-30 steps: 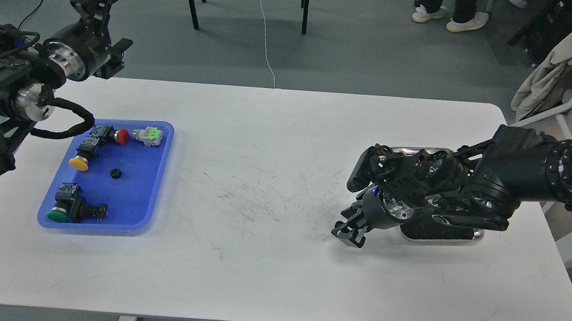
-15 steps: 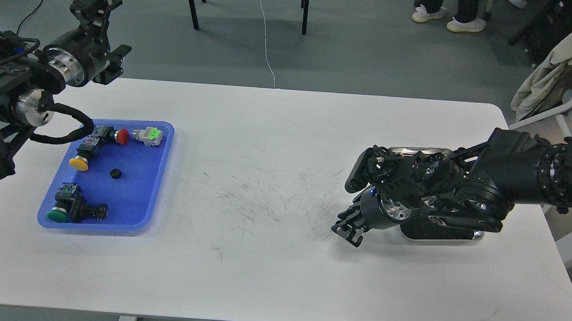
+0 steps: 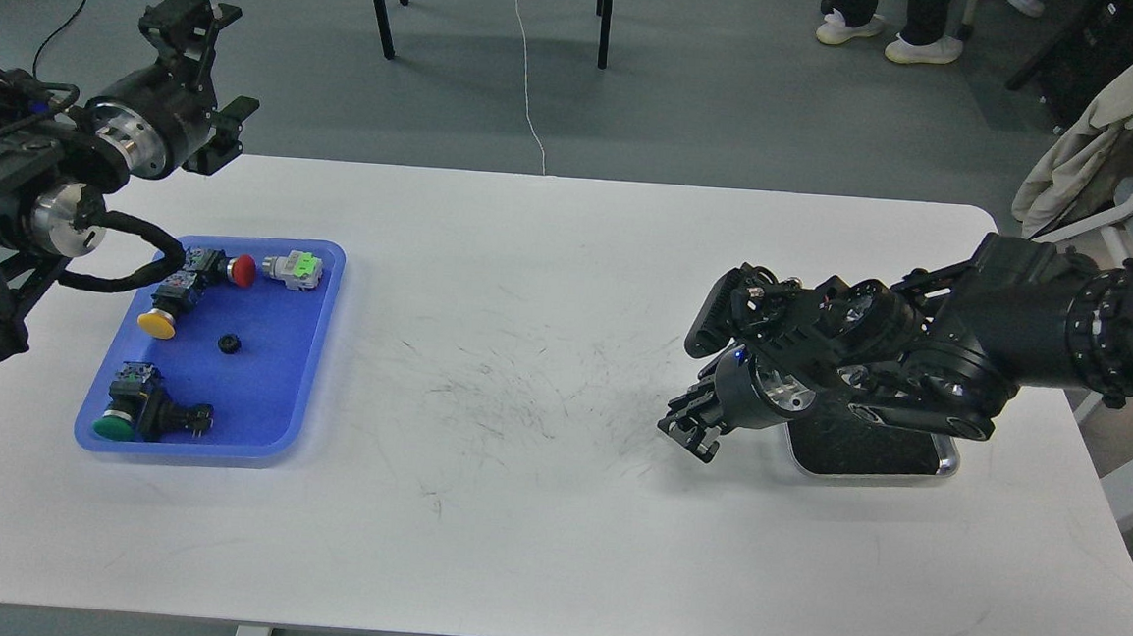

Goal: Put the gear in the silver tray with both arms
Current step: 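Grasp the black gear with the right gripper and lift it, then carry the gear over the silver tray and open the right gripper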

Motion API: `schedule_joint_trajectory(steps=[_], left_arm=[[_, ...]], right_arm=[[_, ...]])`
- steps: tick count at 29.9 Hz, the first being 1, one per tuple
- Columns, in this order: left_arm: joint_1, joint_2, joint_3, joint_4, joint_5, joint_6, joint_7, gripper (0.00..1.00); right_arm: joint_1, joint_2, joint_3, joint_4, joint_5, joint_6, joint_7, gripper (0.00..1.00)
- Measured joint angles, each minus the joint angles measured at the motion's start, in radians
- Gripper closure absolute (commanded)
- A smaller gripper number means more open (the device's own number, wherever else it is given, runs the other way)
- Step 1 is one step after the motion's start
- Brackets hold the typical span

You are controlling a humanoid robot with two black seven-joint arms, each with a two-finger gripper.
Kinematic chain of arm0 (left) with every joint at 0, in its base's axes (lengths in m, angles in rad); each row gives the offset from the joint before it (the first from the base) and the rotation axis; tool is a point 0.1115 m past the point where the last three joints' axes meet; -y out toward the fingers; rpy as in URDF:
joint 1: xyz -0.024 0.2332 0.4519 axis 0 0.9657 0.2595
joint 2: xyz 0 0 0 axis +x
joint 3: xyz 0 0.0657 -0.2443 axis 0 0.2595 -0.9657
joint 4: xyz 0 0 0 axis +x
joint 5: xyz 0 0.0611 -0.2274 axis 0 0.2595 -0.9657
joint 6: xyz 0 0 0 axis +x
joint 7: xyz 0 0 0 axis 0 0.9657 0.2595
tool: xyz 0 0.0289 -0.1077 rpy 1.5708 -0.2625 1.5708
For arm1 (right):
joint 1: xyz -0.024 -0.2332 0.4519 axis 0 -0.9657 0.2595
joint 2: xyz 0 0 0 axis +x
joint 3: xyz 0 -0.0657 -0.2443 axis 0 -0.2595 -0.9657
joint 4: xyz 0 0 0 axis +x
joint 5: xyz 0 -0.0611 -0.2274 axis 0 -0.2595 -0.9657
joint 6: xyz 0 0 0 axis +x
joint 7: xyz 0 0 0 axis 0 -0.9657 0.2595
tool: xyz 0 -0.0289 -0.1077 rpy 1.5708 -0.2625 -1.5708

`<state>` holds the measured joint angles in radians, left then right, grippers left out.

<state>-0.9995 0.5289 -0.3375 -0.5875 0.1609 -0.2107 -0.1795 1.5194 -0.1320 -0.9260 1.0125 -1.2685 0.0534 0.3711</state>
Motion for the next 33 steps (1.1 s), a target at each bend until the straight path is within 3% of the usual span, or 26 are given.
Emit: schedule_joint_trajectory(steps=[10, 20, 33], left_arm=[[0.002, 0.0, 0.0, -0.003, 0.0, 0.001, 0.0, 0.02], [0.002, -0.007, 0.002, -0.003, 0.0, 0.003, 0.003, 0.02], [0.008, -0.01, 0.002, -0.006, 0.0, 0.004, 0.003, 0.02]], right_arm=[[0.055, -0.19, 0.04, -0.02, 0.018, 0.023, 0.027, 0.99], [0.017, -0.41, 0.042, 0.084, 0.0, 0.025, 0.039, 0.99], [-0.085, -0.435, 0.042, 0.08, -0.017, 0.017, 0.039, 0.99]])
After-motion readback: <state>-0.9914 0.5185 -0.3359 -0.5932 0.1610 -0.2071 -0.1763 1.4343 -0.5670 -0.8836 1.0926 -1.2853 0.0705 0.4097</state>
